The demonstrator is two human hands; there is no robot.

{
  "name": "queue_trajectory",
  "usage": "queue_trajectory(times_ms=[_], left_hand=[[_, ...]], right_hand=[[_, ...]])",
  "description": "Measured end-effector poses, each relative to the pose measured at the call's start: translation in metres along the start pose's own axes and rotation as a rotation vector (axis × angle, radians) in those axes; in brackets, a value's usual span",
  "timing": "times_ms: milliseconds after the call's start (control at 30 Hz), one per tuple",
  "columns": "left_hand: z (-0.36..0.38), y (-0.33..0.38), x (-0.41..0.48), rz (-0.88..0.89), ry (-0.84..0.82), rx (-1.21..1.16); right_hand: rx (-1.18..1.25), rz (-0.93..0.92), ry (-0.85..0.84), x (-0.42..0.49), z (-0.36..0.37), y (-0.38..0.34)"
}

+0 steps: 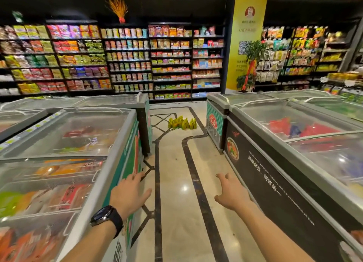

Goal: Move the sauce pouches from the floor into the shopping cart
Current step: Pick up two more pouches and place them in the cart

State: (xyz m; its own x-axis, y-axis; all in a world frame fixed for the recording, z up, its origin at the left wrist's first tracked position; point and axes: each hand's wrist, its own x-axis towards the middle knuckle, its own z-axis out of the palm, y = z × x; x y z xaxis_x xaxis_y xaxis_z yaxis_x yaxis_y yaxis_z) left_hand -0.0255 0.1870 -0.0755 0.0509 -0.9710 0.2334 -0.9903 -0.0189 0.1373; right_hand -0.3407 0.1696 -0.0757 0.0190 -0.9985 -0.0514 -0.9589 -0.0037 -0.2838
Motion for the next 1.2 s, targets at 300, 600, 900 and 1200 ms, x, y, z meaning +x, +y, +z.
queue_trajectory(times_ms=[300, 600, 900, 1200], left_hand=[[0.04, -0.008, 0.096, -0.065, -0.052, 0.029], [0.074, -0.042, 0.295, -0.024, -0.077, 0.06], [0.11, -0.054, 0.457, 0.052, -0.11, 0.105], [0.173, -0.035, 0.661, 0.078, -0.183, 0.162]], right_hand=[[-0.005, -0.047, -0.031, 0.127, 0.002, -0.006], [-0.047, -0.023, -0.059, 0.305, 0.009, -0.048], [-0.008, 0.01, -0.067, 0.461, 0.01, -0.076], [0.038, 0.044, -0.09, 0.678, 0.023, -0.053]])
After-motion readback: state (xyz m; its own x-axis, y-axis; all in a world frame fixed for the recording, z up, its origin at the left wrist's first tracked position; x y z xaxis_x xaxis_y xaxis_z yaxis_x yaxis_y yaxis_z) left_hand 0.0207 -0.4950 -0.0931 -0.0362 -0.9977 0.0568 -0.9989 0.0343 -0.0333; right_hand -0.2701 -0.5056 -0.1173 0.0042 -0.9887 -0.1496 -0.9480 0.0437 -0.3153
